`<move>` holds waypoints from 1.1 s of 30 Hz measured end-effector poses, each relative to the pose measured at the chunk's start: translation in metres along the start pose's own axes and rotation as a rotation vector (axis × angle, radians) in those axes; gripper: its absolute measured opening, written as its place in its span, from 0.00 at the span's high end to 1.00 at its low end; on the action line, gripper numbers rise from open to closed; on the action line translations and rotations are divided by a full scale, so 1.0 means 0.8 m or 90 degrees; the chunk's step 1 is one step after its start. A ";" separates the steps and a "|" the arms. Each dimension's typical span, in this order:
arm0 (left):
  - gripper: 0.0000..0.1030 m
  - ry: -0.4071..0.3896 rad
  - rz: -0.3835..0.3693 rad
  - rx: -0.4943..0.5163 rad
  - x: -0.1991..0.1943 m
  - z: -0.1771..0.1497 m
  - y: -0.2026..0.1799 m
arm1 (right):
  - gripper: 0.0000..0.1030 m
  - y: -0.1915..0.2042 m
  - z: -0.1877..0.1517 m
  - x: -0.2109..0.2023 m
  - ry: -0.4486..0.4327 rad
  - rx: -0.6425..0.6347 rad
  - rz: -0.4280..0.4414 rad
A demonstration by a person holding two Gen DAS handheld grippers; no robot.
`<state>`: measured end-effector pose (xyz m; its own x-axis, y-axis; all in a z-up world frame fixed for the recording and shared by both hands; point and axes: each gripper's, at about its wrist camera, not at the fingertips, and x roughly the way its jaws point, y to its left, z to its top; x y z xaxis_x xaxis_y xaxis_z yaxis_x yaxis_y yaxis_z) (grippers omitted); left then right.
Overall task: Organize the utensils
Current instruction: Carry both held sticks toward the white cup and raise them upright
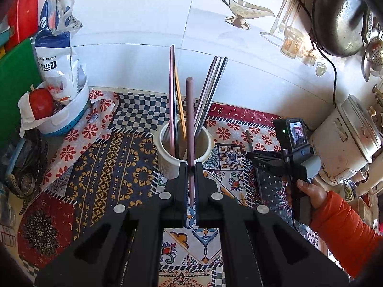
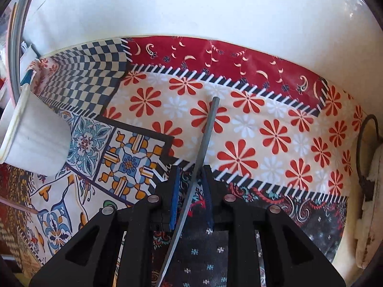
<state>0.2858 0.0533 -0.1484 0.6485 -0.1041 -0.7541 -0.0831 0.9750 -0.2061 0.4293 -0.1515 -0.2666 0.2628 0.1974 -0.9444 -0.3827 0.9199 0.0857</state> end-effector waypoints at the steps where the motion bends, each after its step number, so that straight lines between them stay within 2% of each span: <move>1: 0.97 0.000 -0.001 0.001 0.000 0.000 -0.001 | 0.84 0.002 0.002 0.001 -0.003 -0.003 -0.002; 3: 0.97 -0.002 -0.003 0.003 0.000 0.001 -0.002 | 0.86 0.003 0.001 0.000 -0.011 -0.010 -0.014; 4: 0.97 -0.002 -0.004 0.004 -0.001 0.001 -0.003 | 0.90 0.007 0.005 0.002 -0.014 -0.013 -0.014; 7: 0.97 -0.004 -0.006 0.008 -0.003 0.001 -0.005 | 0.94 0.010 0.000 -0.002 -0.013 -0.003 -0.004; 13: 0.97 -0.011 -0.008 0.014 -0.011 0.000 -0.008 | 0.94 0.001 -0.024 -0.020 0.005 0.023 0.031; 17: 0.97 -0.019 -0.008 0.009 -0.018 0.000 -0.007 | 0.94 -0.006 -0.046 -0.045 -0.005 0.030 0.045; 23: 0.97 -0.032 -0.009 0.004 -0.029 0.003 -0.005 | 0.94 -0.014 -0.065 -0.115 -0.065 0.043 0.072; 30: 0.97 -0.058 -0.006 0.014 -0.048 0.010 -0.008 | 0.94 -0.008 -0.058 -0.203 -0.159 0.032 0.098; 33: 0.97 -0.073 -0.004 0.019 -0.057 0.015 -0.009 | 0.94 0.003 -0.038 -0.217 -0.199 0.027 0.110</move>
<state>0.2659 0.0534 -0.1046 0.7315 -0.0887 -0.6761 -0.0577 0.9799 -0.1910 0.3557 -0.1937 -0.1118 0.4577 0.4395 -0.7729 -0.4092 0.8759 0.2557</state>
